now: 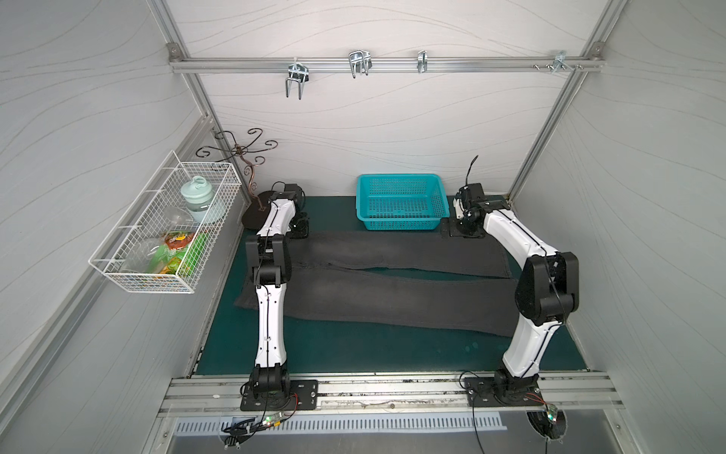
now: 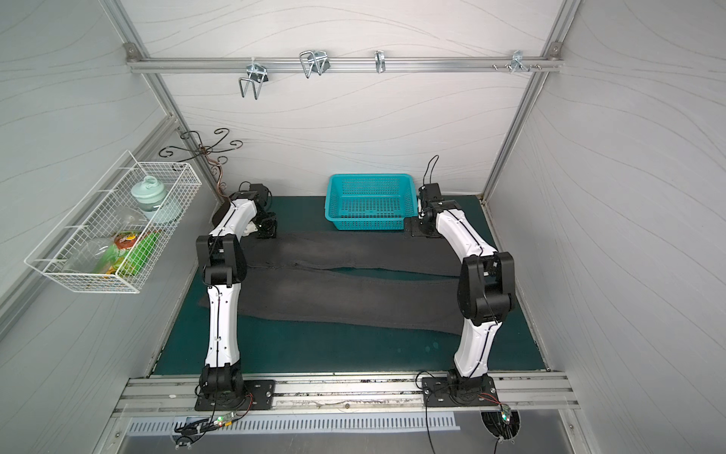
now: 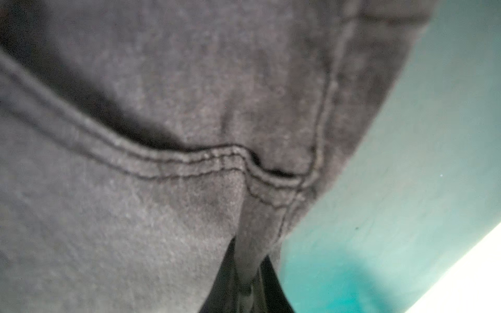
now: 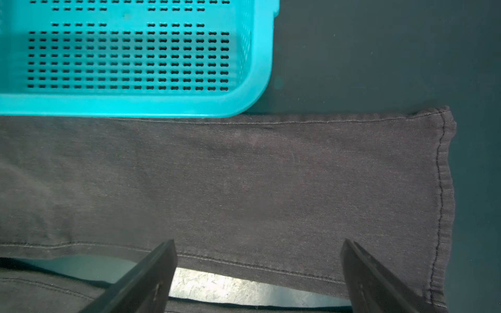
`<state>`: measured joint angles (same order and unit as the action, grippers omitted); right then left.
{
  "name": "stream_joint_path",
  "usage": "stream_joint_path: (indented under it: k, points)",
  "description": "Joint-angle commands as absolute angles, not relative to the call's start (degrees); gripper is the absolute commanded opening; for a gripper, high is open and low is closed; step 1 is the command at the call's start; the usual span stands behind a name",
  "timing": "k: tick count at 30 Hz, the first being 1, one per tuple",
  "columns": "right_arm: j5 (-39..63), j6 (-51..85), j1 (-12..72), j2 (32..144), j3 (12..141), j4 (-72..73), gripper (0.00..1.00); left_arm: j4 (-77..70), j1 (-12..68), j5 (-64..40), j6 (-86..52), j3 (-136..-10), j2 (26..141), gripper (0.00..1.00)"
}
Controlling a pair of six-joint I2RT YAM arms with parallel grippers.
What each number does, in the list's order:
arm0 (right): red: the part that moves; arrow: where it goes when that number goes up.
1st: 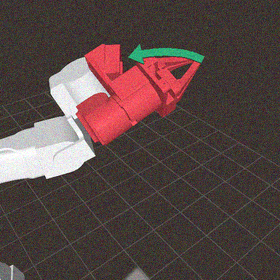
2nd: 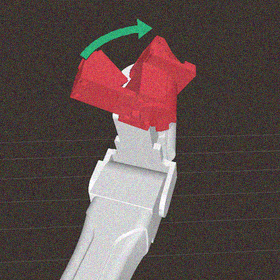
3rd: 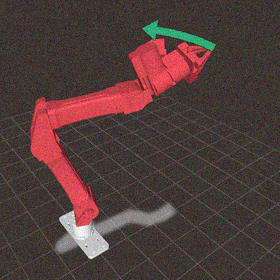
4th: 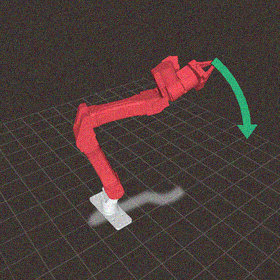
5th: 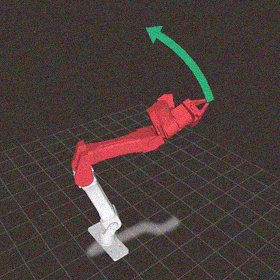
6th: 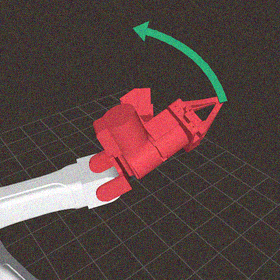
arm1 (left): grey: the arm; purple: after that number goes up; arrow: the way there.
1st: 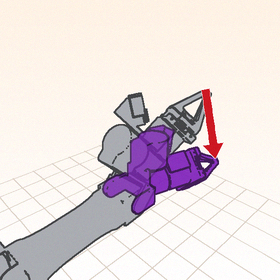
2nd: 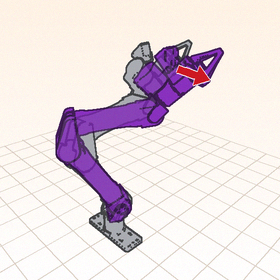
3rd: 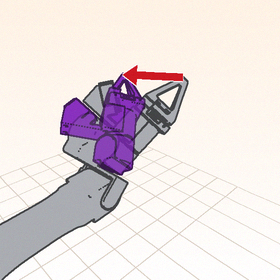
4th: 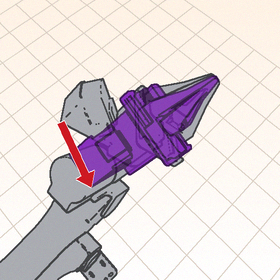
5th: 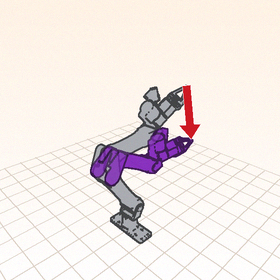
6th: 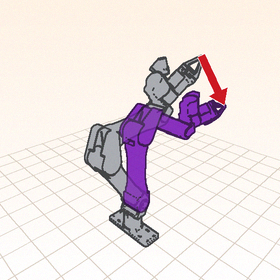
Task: Roll up the long pants
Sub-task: Fold the long pant at the center of the board.
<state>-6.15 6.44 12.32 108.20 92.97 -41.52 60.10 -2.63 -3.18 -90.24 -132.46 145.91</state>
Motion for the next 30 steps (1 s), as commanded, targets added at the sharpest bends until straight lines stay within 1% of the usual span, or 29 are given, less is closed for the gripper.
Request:
stream_joint_path:
  k: [1, 4, 11, 17, 19, 22, 24, 30]
  points:
    - [-6.02, 10.03, 9.95, 110.73, 97.49, -45.18, 0.99, 58.2, -2.46, -4.57, -88.85, -129.31, 147.0, 0.1]
    - [-4.54, 16.01, 6.69, 115.02, 103.79, -49.92, 0.99, 56.76, -2.46, -4.34, -87.53, -124.08, 143.86, 0.09]
    - [-6.78, 33.64, 1.69, 127.2, 117.5, -63.71, 0.99, 54.6, -2.31, -3.98, -83.85, -112.86, 137.12, 0.08]
    - [-11.9, 43.23, 1.48, 130.63, 118.83, -64.68, 0.99, 53.26, -1.38, -3.7, -81.55, -107.62, 133.94, 0.08]
    - [-12.45, 44.79, 1.24, 131.62, 119.17, -64.17, 0.96, 53.44, -0.91, -3.67, -80.83, -107.32, 133.72, 0.07]
    - [-12.0, 46.7, 0.41, 132.77, 119.66, -62.88, 0.81, 53.58, -0.06, -3.46, -79.83, -107.48, 133.62, 0.07]
    - [-12.34, 48.2, -0.24, 133.22, 120.33, -62.75, 0.79, 53.94, 0.47, -3.01, -79.39, -107.79, 133.6, 0.06]
    - [-12.36, 50.62, -2.76, 136.33, 125.94, -63.69, 0.79, 54.56, 0.88, -1.87, -78.01, -108.15, 133.6, 0.06]
